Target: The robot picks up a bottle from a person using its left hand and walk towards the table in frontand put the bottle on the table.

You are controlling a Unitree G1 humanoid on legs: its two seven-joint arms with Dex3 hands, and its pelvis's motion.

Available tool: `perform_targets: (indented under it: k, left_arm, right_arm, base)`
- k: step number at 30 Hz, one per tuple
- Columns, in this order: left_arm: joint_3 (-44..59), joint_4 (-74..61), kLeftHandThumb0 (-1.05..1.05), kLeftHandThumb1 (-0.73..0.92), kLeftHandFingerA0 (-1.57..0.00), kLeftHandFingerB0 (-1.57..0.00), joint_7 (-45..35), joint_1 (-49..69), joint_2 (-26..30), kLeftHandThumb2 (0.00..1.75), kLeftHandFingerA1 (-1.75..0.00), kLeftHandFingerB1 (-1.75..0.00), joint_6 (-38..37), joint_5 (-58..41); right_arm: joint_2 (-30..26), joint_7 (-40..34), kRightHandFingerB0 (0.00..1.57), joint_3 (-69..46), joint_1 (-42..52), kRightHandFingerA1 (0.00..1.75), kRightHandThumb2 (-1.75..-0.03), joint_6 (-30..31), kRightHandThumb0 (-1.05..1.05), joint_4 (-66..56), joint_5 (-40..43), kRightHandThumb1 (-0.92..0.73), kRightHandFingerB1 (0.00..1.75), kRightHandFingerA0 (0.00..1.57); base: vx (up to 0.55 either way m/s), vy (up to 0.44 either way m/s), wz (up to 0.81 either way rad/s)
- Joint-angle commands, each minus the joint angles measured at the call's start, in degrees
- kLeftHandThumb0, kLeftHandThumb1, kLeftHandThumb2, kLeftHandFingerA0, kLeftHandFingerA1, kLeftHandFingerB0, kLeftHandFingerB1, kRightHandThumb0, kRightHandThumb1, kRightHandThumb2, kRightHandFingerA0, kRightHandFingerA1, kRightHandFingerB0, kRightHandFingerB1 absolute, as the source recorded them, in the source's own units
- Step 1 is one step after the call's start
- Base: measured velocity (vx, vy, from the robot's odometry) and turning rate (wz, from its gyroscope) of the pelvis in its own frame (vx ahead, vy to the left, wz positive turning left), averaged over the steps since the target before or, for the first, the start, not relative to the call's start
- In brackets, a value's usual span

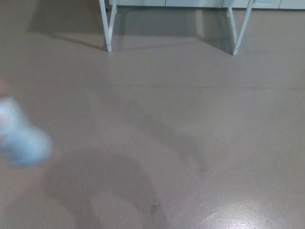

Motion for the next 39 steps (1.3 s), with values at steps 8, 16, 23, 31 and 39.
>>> perform_targets:
  k: [8,16,23,31,39]
  left_arm:
    - [0.3,0.8,-0.24,0.69,-0.52,-0.34,-1.9,0.3,0.9,0.60,-0.46,-0.33,-2.5,-0.5]
    - [3.1,0.4,-0.25,0.42,-0.32,-0.06,-3.9,1.7,0.0,0.88,-0.58,-0.47,-3.8,-3.4]
    - [3.1,-31.0,-0.29,0.21,0.00,-0.01,-20.4,14.8,-6.8,0.81,-0.48,-0.50,-12.8,-14.1]
    - [-12.7,-87.9,-0.56,0.37,-0.06,0.00,-25.4,33.0,1.3,0.73,-0.23,-0.16,-10.6,-18.2]
    - [-16.7,-98.6,-0.55,0.36,-0.07,0.00,-24.4,32.4,3.0,0.74,-0.23,-0.19,-7.2,-15.2]
  right_arm:
    - [-0.1,-2.0,0.55,-0.1,-0.6,0.48,-0.60,-2.5,-0.16,1.4,-0.1,-0.67,0.41,0.71]
    - [-0.1,-2.2,0.55,0.6,-0.1,0.54,-0.68,-3.3,-0.24,1.3,-0.7,-0.60,0.48,0.70]
    - [-0.8,-1.9,0.54,1.3,-0.2,0.55,-0.69,-3.2,-0.25,2.1,-1.1,-0.62,0.47,0.73]
    - [-0.8,-0.9,0.53,1.4,-1.5,0.55,-0.72,-1.9,-0.27,1.8,-0.7,-0.61,0.49,0.67]
    - [-0.8,-0.4,0.55,1.8,-1.9,0.57,-0.71,-1.2,-0.29,2.0,-1.0,-0.60,0.49,0.70]
  base:
    - [0.00,0.000,0.00]
    - [0.00,0.000,0.00]
    - [0.00,0.000,0.00]
    - [0.00,0.000,0.00]
    - [0.00,0.000,0.00]
